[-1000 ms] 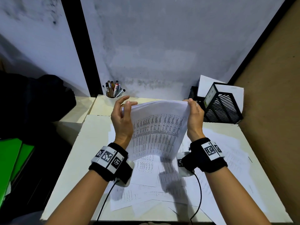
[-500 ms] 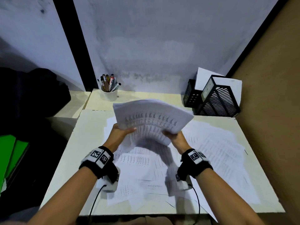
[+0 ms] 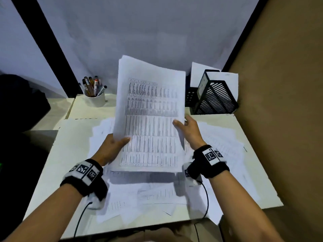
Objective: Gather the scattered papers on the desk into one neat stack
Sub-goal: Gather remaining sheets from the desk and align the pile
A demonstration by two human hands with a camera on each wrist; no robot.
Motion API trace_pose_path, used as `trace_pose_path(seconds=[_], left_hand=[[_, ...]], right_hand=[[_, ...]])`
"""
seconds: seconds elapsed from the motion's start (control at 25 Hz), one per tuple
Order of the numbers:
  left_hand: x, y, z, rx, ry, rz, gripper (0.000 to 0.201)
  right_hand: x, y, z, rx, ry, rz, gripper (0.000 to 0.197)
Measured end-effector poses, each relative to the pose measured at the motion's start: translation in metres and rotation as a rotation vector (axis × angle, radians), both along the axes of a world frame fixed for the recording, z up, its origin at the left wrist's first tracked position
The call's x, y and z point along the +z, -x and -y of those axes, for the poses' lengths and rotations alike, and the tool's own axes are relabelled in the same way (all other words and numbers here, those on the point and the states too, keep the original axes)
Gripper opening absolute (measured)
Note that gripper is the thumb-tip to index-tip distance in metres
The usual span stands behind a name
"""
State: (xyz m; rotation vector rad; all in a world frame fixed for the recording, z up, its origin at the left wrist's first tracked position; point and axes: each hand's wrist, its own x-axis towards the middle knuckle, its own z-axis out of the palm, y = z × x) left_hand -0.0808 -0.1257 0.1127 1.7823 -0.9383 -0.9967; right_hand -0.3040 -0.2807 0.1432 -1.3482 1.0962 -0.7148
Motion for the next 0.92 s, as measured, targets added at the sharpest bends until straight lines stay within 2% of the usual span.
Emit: trace_pose_path(seconds=[0.08,0.16,0.28,0.36,0.44,0.52,0.72,0.92], left_hand=[[-0.021,0.005,-0.004,0.097,-0.006,0.019,0.018],[-0.040,0.004,-0.017,0.134,-0.063,0.031,0.016],[-0.054,0.005,-0.037,0.217,-0.150,0.028,0.017],[-0.055,0.012,-0.043,0.263,-0.158,0.042,0.014],[-0.057,0.018,-0.046,0.265,-0.181,0.061,0.016],[-0.058,0.022,-0.047,0.257,-0.223,0.080,0.027],[-0.055,0.031,-0.047,0.273,-0.240,0.075,0.034],[-0.056,0.033,-0.048,0.276,-0.228,0.056,0.034]], right_hand=[[-0.033,0.041,0.017,-0.079,-0.108,-0.176,0.040],[-0.070,0.101,0.033,-0.203,-0.193,-0.439,0.051],[-0.099,0.179,0.036,-0.334,-0.361,-0.948,0.085],[-0.107,0.199,0.031,-0.370,-0.426,-1.126,0.107],[-0.119,0.198,0.026,-0.341,-0.415,-1.175,0.118],[-0.135,0.188,0.025,-0.334,-0.381,-1.145,0.117],[-0.125,0.189,0.035,-0.377,-0.314,-0.894,0.070],[-0.114,0.189,0.031,-0.325,-0.018,-0.885,0.042]])
